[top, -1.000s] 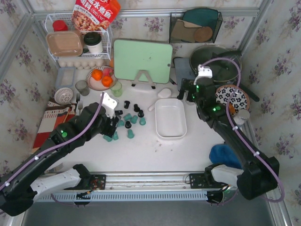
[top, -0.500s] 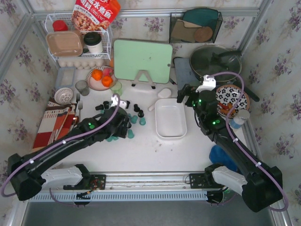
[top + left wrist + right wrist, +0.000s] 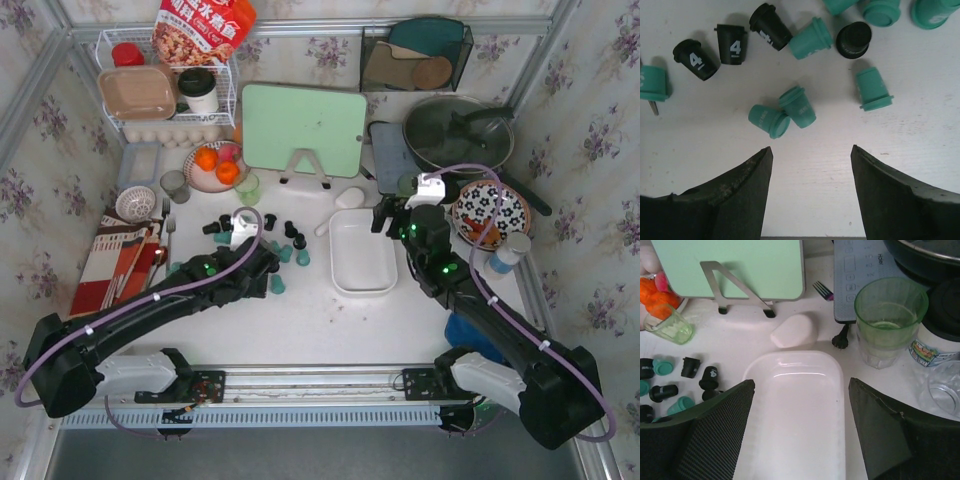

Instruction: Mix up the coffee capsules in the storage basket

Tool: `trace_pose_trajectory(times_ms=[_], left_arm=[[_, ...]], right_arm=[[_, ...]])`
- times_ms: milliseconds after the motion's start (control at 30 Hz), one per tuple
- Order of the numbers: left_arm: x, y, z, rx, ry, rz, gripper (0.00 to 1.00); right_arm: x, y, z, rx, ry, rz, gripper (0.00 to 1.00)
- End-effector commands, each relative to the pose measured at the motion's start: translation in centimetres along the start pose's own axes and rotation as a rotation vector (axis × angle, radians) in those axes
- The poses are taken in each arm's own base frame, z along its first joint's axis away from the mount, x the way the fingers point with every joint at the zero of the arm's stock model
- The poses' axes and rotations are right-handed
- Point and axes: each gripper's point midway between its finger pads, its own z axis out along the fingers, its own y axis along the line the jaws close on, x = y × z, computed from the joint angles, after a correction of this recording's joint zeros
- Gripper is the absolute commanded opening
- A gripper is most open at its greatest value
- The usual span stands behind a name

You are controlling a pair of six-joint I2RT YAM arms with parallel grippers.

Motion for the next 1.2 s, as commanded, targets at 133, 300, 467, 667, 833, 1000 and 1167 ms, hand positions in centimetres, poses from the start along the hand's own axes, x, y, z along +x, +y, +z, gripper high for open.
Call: trace_pose_trajectory(times_ms=[133, 300, 467, 667, 833, 1000, 1167], left_arm=[[0.8, -0.3, 2.7, -0.026, 0.002, -0.090, 0.65], [1.8, -1.4, 4.6, -0.033, 0.063, -0.095, 0.54], [2.5, -0.9, 5.6, -0.082, 0.081, -0.136, 0.50], [2.8, 0.5, 6.1, -0.156, 0.061, -0.183, 0.50], [3.6, 0.8, 7.7, -0.164, 0.111, -0.206, 0.50], [3.7, 0.4, 8.9, -0.157, 0.124, -0.224, 0.48], [4.0, 0.1, 9.4, -0.149, 0.144, -0.223, 0.44]], right_arm=[[0.9, 2.1, 0.8, -0.087, -0.020, 0.025, 0.83], [1.8, 3.0, 1.2, -0.126, 0.013, 0.028, 0.82], [2.2, 3.3, 1.3, -0.142, 0.025, 0.028, 0.82], [2.6, 3.9, 1.4, -0.172, 0.038, 0.035, 0.82], [2.9, 4.3, 1.5, -0.191, 0.052, 0.036, 0.82], [3.2, 4.7, 1.6, -0.209, 0.070, 0.034, 0.82], [3.3, 5.1, 1.5, -0.225, 0.082, 0.042, 0.83]])
